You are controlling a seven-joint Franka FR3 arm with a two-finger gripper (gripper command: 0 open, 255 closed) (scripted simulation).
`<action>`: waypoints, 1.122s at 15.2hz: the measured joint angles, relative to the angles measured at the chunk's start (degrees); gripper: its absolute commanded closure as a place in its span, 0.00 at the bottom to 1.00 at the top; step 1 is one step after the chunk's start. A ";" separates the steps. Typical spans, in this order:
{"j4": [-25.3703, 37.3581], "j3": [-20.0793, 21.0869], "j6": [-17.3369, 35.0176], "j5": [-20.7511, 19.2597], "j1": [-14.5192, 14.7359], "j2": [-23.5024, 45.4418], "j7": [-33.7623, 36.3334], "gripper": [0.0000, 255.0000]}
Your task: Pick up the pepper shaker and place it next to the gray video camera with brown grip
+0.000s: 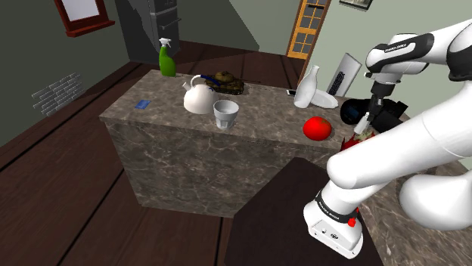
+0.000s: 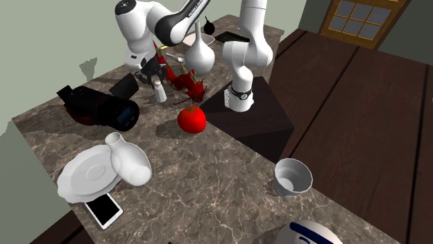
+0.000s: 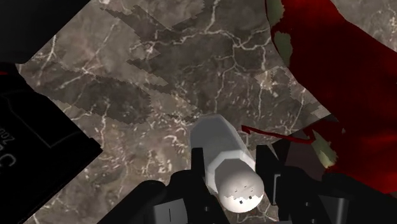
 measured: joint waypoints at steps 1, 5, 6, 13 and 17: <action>-0.58 -0.33 0.91 -0.02 0.04 0.35 0.00 1.00; -2.38 -1.82 4.55 0.26 0.42 2.29 -0.26 1.00; -3.00 -2.09 5.52 0.30 0.52 2.70 -0.17 1.00; -5.06 -3.71 9.78 0.82 0.99 5.09 -0.54 1.00; -5.10 -3.76 9.91 0.85 1.01 5.18 -0.55 1.00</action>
